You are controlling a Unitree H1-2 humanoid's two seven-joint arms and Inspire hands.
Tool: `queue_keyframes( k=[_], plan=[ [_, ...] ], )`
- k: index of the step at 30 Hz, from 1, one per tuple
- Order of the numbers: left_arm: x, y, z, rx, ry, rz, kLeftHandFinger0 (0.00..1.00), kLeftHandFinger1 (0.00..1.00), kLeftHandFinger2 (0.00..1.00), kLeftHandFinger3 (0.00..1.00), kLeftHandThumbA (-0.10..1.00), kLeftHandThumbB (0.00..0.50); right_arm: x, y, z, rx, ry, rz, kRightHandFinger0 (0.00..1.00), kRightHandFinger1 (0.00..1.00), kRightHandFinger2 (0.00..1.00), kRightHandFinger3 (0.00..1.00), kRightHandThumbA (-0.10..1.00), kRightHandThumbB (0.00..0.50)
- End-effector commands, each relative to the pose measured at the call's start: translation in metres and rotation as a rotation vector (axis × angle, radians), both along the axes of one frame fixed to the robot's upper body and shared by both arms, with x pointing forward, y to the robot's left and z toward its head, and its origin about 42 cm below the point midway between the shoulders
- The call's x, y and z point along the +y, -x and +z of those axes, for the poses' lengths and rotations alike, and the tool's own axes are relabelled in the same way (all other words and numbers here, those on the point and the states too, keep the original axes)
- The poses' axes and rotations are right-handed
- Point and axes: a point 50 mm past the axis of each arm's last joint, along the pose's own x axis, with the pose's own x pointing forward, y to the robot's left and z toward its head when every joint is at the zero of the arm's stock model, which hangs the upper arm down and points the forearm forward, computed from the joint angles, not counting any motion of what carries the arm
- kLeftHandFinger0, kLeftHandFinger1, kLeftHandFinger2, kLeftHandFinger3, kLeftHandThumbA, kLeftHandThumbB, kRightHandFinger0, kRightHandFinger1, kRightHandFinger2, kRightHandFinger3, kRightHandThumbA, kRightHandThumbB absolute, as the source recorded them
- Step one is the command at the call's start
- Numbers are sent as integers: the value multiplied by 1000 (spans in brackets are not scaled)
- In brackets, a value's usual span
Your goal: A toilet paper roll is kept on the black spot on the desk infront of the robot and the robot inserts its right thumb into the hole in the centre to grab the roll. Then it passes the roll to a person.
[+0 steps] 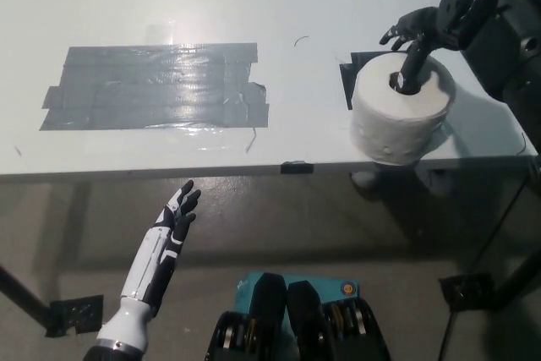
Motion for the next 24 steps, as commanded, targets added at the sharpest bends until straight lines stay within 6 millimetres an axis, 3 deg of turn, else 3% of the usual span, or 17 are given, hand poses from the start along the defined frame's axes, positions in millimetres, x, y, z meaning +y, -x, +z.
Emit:
queue_keyframes(
  k=[1,17,21,22,23,24],
  plan=[
    [2,-5,19,-57,-14,-8,1000,1000,1000,1000,1000,100,-6,-4,18,-85,33,14,1000,1000,1000,1000,1000,377],
    [1,-10,23,-74,-17,-14,1000,1000,1000,1000,1000,111,-8,-3,0,-72,48,45,1000,1000,1000,1000,1000,353],
    [1,-12,25,-78,-26,-16,1000,1000,1000,1000,1000,102,-4,-3,-8,-137,99,16,1000,1000,1000,1000,1000,307],
    [1,-12,26,-78,-25,-17,1000,1000,1000,1000,1000,101,-4,-3,-12,-157,100,5,1000,1000,1000,1000,973,278],
    [0,-12,26,-77,-22,-19,1000,1000,1000,1000,1000,101,-3,-3,-19,-184,93,-12,1000,1000,1000,1000,789,253],
    [0,-12,26,-76,-22,-21,1000,1000,1000,1000,1000,102,-4,-2,-23,-192,86,-27,854,831,877,1000,592,208]
  ],
)
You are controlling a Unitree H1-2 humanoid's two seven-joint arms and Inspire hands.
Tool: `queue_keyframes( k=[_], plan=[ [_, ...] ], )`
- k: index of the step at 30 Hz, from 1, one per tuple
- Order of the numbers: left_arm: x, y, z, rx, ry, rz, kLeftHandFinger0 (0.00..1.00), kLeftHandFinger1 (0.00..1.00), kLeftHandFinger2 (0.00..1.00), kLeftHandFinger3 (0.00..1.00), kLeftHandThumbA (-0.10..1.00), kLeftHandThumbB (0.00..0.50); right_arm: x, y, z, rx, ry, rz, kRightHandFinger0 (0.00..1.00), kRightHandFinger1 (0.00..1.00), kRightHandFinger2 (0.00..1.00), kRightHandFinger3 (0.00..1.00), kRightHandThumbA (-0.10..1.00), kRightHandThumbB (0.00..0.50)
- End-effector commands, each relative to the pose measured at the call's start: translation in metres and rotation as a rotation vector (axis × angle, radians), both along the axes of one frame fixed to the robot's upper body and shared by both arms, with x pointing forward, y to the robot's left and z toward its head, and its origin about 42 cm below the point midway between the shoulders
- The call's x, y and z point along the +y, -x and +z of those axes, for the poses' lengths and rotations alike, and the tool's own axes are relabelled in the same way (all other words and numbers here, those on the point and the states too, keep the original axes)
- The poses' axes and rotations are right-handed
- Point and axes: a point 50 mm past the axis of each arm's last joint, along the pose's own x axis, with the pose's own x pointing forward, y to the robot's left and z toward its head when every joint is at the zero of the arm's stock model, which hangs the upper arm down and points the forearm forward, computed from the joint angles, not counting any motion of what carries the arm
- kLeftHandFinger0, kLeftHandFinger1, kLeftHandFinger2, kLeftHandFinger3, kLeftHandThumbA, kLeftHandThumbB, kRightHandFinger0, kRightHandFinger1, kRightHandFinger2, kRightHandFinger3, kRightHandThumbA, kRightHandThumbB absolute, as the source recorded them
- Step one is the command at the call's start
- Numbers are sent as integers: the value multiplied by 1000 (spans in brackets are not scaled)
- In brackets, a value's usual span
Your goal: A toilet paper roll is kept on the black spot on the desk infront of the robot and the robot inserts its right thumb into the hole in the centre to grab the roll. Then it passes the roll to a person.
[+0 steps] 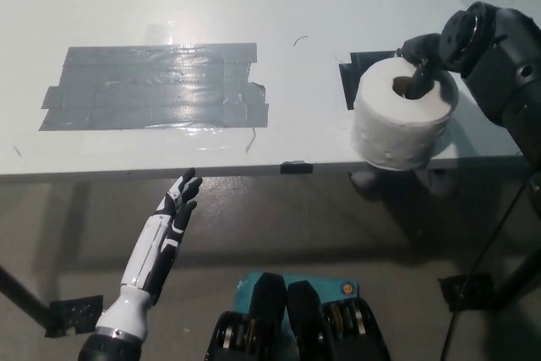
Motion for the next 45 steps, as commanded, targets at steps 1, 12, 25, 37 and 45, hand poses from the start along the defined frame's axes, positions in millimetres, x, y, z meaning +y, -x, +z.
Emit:
queue_keyframes(
  k=[1,12,25,37,45],
  plan=[
    [1,-4,14,-49,-14,-11,1000,1000,1000,1000,1000,103,4,-5,10,-160,24,-38,731,733,801,1000,495,208],
    [1,-9,19,-57,-17,-14,1000,1000,1000,1000,1000,110,-21,4,-37,-264,-206,-134,32,475,680,468,-100,183],
    [5,-9,17,-57,-11,-4,1000,1000,1000,1000,1000,96,-58,25,-83,-175,-1389,-595,0,497,900,967,-100,184],
    [7,-25,27,-90,-3,10,1000,1000,1000,1000,1000,71,-55,48,-85,-95,-1859,-579,0,306,674,904,-100,166],
    [2,-37,36,-114,-7,-1,1000,1000,1000,1000,1000,77,-51,54,-41,-53,-2024,-448,0,331,723,1000,-100,118]
  ],
)
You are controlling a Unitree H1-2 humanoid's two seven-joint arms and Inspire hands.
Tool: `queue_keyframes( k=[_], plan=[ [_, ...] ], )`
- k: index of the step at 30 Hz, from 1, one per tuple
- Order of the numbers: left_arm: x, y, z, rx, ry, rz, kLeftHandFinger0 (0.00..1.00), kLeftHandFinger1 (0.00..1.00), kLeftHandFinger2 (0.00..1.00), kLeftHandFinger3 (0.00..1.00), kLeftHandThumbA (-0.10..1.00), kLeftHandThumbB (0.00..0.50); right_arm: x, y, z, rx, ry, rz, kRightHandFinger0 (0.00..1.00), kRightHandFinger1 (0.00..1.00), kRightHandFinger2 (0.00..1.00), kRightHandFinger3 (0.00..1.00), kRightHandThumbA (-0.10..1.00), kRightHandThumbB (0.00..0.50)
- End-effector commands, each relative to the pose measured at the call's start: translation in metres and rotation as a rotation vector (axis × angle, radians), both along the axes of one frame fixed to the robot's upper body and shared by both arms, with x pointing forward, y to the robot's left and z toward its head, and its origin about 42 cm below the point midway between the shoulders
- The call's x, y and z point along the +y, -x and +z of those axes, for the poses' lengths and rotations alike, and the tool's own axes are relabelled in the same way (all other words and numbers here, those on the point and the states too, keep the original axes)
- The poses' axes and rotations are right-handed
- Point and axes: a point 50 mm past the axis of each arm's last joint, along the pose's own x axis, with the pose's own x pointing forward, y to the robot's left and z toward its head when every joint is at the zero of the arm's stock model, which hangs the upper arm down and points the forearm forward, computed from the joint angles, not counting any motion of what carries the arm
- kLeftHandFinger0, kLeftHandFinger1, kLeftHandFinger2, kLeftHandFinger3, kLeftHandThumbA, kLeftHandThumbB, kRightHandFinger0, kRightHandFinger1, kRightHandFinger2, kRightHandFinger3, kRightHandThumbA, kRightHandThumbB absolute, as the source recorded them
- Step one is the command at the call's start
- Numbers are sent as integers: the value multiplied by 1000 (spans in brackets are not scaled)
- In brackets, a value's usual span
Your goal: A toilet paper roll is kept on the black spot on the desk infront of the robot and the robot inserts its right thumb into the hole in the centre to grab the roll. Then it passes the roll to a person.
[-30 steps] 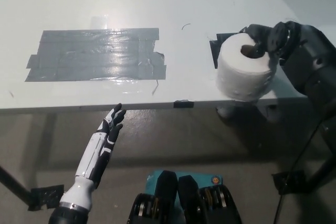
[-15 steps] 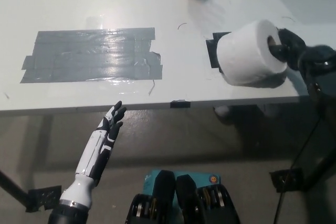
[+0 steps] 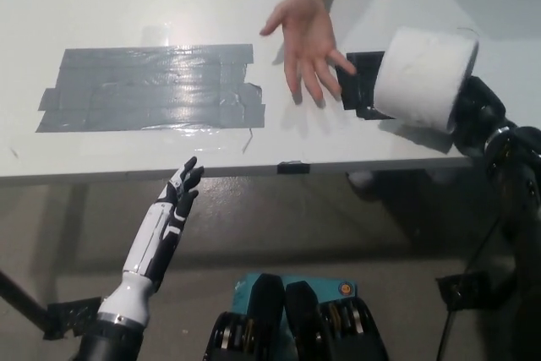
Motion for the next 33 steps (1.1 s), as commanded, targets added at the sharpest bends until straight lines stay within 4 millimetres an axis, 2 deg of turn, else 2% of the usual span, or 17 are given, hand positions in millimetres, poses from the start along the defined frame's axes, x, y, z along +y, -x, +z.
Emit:
queue_keyframes(
  k=[1,5,7,10,12,15,16,17,19,21,22,23,26,28,33],
  plan=[
    [3,-23,30,-97,-3,3,1000,1000,1000,1000,1000,85,17,-4,91,-256,-420,157,0,323,710,1000,-100,111],
    [1,-29,35,-108,-8,-1,1000,1000,1000,1000,1000,91,26,-2,133,-365,-426,178,0,373,722,1000,-100,117],
    [0,-31,38,-113,-7,-4,1000,1000,1000,1000,1000,92,28,-2,143,-386,-420,181,0,387,733,1000,-100,126],
    [-1,-31,39,-118,-9,-8,1000,1000,1000,1000,1000,88,35,-4,174,-425,-358,184,0,357,718,1000,-100,126],
    [-1,-32,39,-119,-11,-8,1000,1000,1000,1000,1000,76,37,-9,185,-421,-312,183,0,333,703,998,-100,96],
    [-1,-31,39,-122,-12,-11,1000,1000,1000,1000,1000,73,39,-16,197,-407,-275,176,0,323,699,961,-100,107],
    [-1,-31,39,-122,-11,-12,1000,1000,1000,1000,1000,73,39,-18,201,-405,-267,180,0,322,703,962,-100,93],
    [-2,-31,40,-123,-11,-15,1000,1000,1000,1000,1000,73,41,-21,209,-406,-243,184,0,339,713,988,-100,86],
    [-2,-31,39,-120,-4,-18,1000,1000,1000,1000,1000,71,44,-26,224,-406,-174,189,0,372,738,978,-100,82],
    [-1,-31,40,-122,-3,-21,1000,1000,1000,1000,1000,68,46,-29,230,-401,-142,188,0,402,769,958,-100,88],
    [-2,-32,40,-126,1,-20,1000,1000,1000,1000,1000,62,48,-31,237,-400,-98,191,0,451,825,957,-100,98],
    [-2,-32,41,-124,2,-19,1000,1000,1000,1000,1000,65,51,-36,244,-386,-37,195,15,506,891,1000,-100,114],
    [-2,-32,40,-122,-3,-16,1000,1000,1000,1000,1000,65,55,-44,254,-363,75,191,27,550,971,1000,-100,103],
    [-2,-32,41,-123,-6,-16,1000,1000,1000,1000,1000,67,58,-49,261,-372,212,183,42,590,1000,1000,-100,105],
    [-2,-29,40,-118,-7,-14,1000,1000,1000,1000,1000,64,71,-62,267,-369,447,173,86,641,1000,1000,-100,134]
  ],
)
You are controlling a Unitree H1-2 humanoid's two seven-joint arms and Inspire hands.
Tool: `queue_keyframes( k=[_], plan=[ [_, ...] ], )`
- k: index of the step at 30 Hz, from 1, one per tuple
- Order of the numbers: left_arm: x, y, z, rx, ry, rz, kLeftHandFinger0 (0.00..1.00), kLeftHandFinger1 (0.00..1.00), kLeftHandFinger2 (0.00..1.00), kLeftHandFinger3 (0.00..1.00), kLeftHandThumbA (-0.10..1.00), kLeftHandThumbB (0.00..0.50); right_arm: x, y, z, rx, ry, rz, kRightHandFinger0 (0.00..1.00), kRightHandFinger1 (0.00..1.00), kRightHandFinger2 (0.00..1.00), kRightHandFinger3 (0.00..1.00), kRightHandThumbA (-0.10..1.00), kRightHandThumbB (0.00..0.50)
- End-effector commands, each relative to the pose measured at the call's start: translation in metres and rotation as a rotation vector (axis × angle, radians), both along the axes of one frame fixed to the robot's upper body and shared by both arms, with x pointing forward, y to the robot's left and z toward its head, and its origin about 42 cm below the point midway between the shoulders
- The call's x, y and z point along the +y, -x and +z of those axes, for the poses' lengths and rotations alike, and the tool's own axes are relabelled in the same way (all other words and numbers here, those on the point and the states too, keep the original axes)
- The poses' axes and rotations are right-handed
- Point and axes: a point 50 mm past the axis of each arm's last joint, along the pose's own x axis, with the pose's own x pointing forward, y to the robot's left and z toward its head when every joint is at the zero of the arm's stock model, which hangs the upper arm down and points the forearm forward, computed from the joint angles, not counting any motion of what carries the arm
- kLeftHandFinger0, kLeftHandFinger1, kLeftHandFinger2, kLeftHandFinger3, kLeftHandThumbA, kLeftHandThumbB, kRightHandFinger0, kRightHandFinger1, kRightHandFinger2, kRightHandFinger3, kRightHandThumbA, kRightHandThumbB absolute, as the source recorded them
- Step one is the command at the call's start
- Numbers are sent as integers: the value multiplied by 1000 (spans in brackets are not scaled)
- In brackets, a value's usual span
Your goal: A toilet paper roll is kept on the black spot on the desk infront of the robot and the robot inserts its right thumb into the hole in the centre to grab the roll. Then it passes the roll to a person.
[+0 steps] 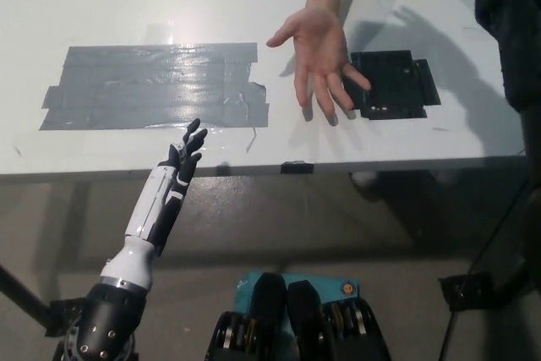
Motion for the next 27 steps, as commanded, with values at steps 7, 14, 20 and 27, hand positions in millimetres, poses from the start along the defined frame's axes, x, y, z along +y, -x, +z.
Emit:
queue_keyframes(
  k=[7,14,20,27],
  plan=[
    [1,-1,13,-40,-5,-2,1000,1000,1000,1000,1000,71,18,-19,48,-171,449,-98,38,593,956,923,-100,188],
    [1,-2,13,-44,-15,-9,1000,1000,1000,1000,1000,59,22,-22,38,-203,610,-127,34,563,901,740,-100,205],
    [1,-1,13,-40,-18,-7,1000,1000,1000,1000,1000,53,30,-23,28,-187,631,-127,51,584,897,803,-100,198],
    [0,-1,13,-36,-22,-10,1000,1000,1000,1000,1000,40,43,-20,5,-194,720,-101,26,560,853,835,-100,198]
  ],
)
